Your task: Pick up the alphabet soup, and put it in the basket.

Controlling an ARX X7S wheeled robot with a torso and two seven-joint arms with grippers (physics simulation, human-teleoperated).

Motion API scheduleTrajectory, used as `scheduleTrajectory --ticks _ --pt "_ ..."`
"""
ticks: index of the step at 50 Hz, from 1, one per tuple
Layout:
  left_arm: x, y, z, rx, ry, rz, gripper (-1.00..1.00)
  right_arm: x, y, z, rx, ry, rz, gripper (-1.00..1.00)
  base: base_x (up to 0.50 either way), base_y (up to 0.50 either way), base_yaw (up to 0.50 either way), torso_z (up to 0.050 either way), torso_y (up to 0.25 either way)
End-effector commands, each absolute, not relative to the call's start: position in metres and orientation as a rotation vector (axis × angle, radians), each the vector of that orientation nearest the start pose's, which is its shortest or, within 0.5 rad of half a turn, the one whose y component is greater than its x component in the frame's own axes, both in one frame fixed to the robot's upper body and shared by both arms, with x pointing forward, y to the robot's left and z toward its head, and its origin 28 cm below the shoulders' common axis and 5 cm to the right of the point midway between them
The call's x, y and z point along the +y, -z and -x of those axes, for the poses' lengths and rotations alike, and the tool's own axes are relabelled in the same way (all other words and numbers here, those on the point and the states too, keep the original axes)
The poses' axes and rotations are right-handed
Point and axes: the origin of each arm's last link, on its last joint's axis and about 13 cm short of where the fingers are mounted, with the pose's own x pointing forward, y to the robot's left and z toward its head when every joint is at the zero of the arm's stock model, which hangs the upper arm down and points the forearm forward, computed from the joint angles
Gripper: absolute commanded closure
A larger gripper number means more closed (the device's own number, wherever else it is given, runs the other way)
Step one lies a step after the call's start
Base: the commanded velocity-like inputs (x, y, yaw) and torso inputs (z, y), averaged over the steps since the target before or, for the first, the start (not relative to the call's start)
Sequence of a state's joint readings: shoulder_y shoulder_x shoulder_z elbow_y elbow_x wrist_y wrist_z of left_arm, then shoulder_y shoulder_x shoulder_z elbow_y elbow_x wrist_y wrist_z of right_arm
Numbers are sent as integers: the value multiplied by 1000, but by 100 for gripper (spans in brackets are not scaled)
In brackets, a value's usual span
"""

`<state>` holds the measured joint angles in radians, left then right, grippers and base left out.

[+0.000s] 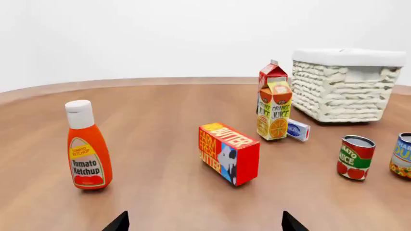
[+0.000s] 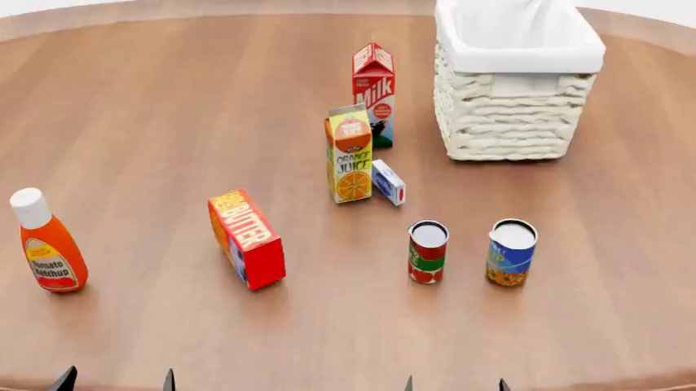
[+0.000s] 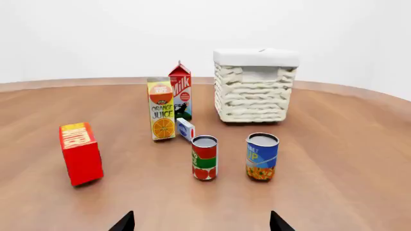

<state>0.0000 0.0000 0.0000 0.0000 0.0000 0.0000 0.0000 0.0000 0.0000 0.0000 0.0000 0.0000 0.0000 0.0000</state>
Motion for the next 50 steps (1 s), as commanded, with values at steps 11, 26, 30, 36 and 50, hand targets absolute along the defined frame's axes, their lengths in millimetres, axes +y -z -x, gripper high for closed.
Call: scheduleTrajectory --ticks 11,26,30,36,50 --pt "205 -14 -209 -8 0 2 -100 -96 -14 -208 -5 -7 -1 -100 0 0 0 0 0" --pt "204 -20 -200 -170 1 -44 -100 -99 -32 -190 -228 -13 -93 -100 0 0 0 0 0" --pt "204 -22 -196 -230 -4 -54 -100 -100 -35 -184 -291 -2 -91 -100 0 0 0 0 0" --pt "205 -27 -188 -335 -22 -41 -100 -100 -38 -178 -368 4 -91 -100 0 0 0 0 0" --pt "206 -30 -182 -441 -70 -48 -100 -99 -41 -169 -484 40 -67 -100 0 0 0 0 0"
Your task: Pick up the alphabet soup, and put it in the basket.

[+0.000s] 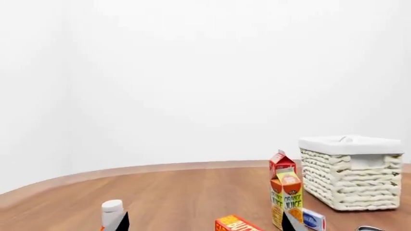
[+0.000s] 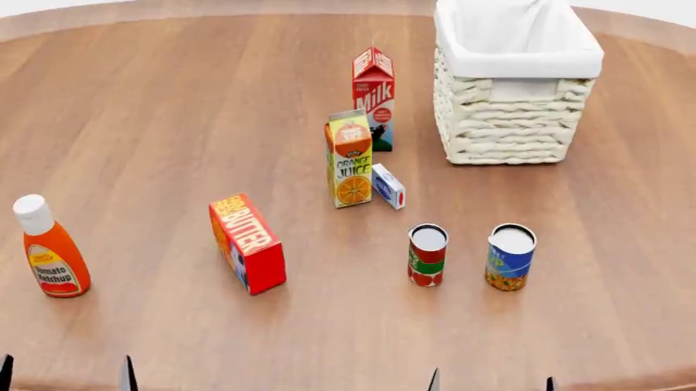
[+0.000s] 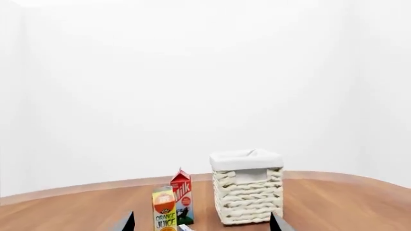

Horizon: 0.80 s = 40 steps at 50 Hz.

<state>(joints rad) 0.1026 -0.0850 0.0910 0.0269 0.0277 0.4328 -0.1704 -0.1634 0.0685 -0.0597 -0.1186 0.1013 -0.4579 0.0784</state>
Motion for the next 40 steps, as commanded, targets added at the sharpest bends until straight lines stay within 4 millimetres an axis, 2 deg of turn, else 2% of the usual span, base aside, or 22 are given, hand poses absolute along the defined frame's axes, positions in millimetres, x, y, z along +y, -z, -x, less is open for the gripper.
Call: scheduleTrajectory --ticks 1,14,40 --pt "206 -30 -182 -442 -71 -46 -100 -99 -41 -168 -485 37 -67 -100 0 0 0 0 0" --pt "205 -29 -184 -439 -62 -48 -100 -100 -40 -172 -465 52 -65 -100 0 -5 0 0 0" --pt "205 -29 -184 -440 -60 -51 -100 -100 -40 -173 -457 61 -68 -100 0 -188 0 0 0"
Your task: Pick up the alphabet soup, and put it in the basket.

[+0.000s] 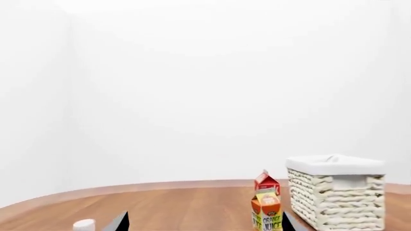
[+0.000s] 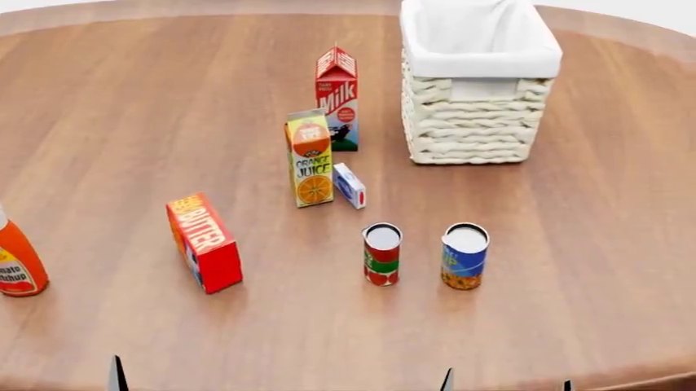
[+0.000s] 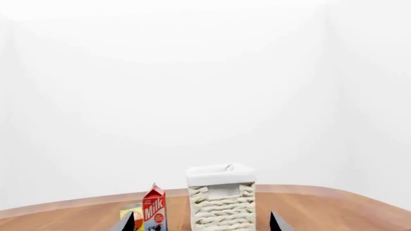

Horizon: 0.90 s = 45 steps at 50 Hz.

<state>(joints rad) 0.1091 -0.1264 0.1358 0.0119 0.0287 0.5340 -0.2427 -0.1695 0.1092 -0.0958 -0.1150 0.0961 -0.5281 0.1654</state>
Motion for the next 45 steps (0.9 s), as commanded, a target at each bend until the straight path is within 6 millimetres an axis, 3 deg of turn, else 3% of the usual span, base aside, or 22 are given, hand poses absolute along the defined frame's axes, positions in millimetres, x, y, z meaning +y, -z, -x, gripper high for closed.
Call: scheduleTrajectory --ticks 1,45 --pt "205 -29 -184 -440 -60 -51 -100 -100 -40 -173 -456 60 -67 -100 0 -160 0 0 0" --pt "205 -29 -184 -449 -64 -48 -100 -101 -41 -174 -443 62 -81 -100 0 -159 0 0 0"
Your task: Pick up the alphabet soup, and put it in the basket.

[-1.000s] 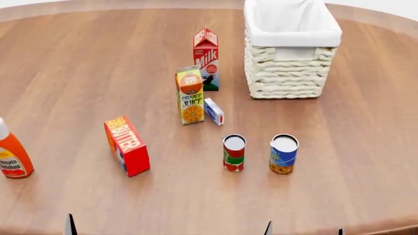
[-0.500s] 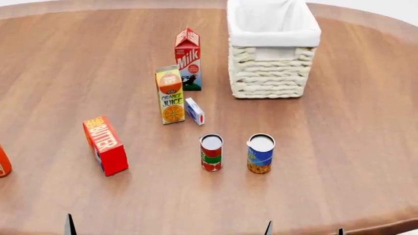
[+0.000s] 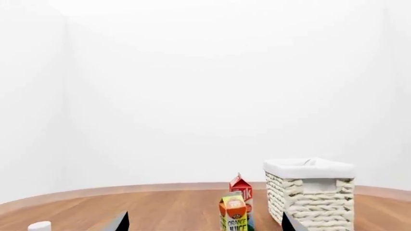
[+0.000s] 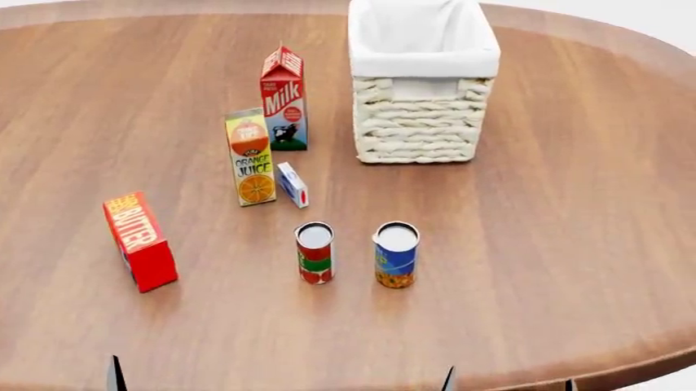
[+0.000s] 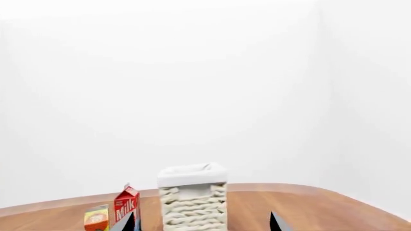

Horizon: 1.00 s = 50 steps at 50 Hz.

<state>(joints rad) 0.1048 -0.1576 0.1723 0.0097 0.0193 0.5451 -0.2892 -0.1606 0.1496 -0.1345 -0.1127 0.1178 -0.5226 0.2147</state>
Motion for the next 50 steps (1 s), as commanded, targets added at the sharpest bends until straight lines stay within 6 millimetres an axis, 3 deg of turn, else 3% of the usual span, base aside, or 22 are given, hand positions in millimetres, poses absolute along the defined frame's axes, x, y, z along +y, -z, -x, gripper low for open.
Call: scheduleTrajectory --ticks 1,50 --pt "205 -29 -184 -449 -64 -48 -100 -101 -41 -174 -444 65 -82 -100 0 -160 0 0 0" --pt "205 -29 -184 -449 -69 -47 -100 -102 -41 -174 -449 71 -84 -100 0 -157 0 0 0"
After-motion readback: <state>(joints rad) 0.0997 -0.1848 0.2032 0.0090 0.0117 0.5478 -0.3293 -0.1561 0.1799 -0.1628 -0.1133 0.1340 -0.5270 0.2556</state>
